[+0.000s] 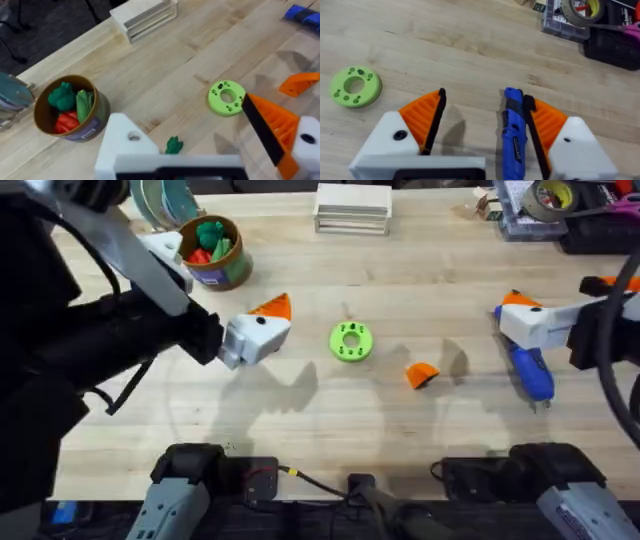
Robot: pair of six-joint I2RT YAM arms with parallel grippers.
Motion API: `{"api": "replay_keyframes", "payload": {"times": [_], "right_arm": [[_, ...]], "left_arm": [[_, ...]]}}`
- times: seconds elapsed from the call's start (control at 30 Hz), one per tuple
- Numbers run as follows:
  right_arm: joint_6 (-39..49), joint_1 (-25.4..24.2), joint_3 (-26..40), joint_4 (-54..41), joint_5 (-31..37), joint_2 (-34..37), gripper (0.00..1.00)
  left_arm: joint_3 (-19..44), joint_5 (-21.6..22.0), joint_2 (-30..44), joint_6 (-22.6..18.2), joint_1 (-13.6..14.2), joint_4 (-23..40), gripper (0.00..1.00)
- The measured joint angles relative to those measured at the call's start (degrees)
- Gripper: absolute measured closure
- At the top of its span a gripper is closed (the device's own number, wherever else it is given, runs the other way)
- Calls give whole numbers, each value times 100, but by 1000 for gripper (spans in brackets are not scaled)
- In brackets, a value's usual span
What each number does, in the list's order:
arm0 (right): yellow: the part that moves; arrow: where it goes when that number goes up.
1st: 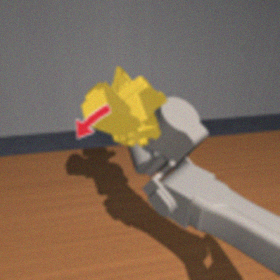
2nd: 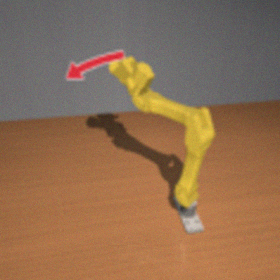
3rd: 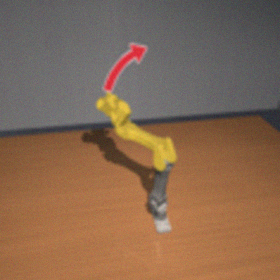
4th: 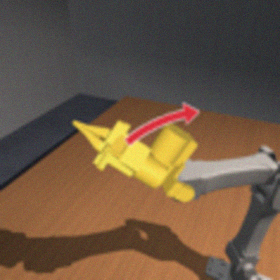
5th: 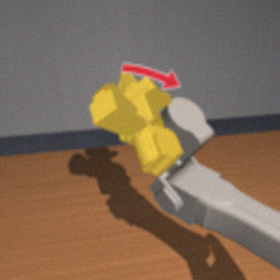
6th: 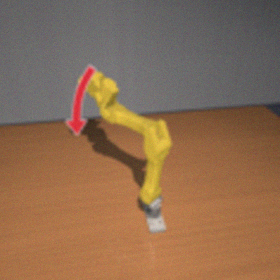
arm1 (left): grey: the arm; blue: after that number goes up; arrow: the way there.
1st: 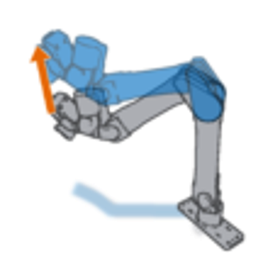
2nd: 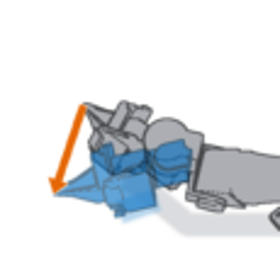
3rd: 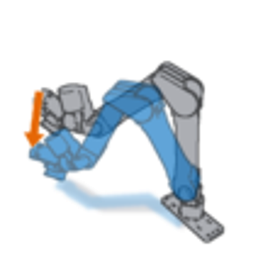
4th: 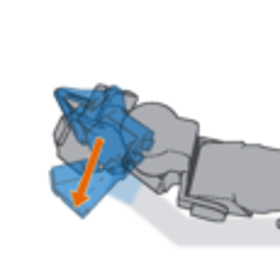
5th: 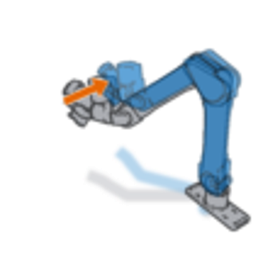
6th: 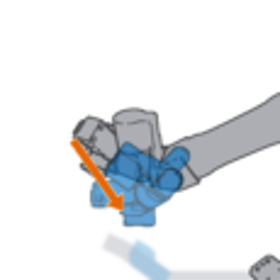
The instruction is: Pick up the gripper from the table and insert it into the empty holder that is missing its gripper. Then pick up a screw, insert it into the mounting hole, and use the screwdriver to tighten it. Finally, clean up the table by picking up the vegetable and placing it into the bucket.
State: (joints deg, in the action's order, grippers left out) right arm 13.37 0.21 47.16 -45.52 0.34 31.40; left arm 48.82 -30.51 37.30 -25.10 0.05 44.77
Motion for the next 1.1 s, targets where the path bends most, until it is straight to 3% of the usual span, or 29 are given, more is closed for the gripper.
{"api": "replay_keyframes", "payload": {"times": [0.1,0.33,0.47,0.87,1.1], "right_arm": [[0,0,0,0,0,0,10],[0,0,0,-1,1,0,11],[0,0,0,0,0,0,11],[0,0,0,-2,0,-2,8],[2,0,0,-2,0,-2,10]], "left_arm": [[0,-252,0,0,0,-2,8],[0,-1322,0,0,1,-85,9],[0,-1580,0,0,2,-112,8],[0,-1690,-2,-7,18,-1202,8],[-145,-1314,-163,-17,335,-1999,7]]}}
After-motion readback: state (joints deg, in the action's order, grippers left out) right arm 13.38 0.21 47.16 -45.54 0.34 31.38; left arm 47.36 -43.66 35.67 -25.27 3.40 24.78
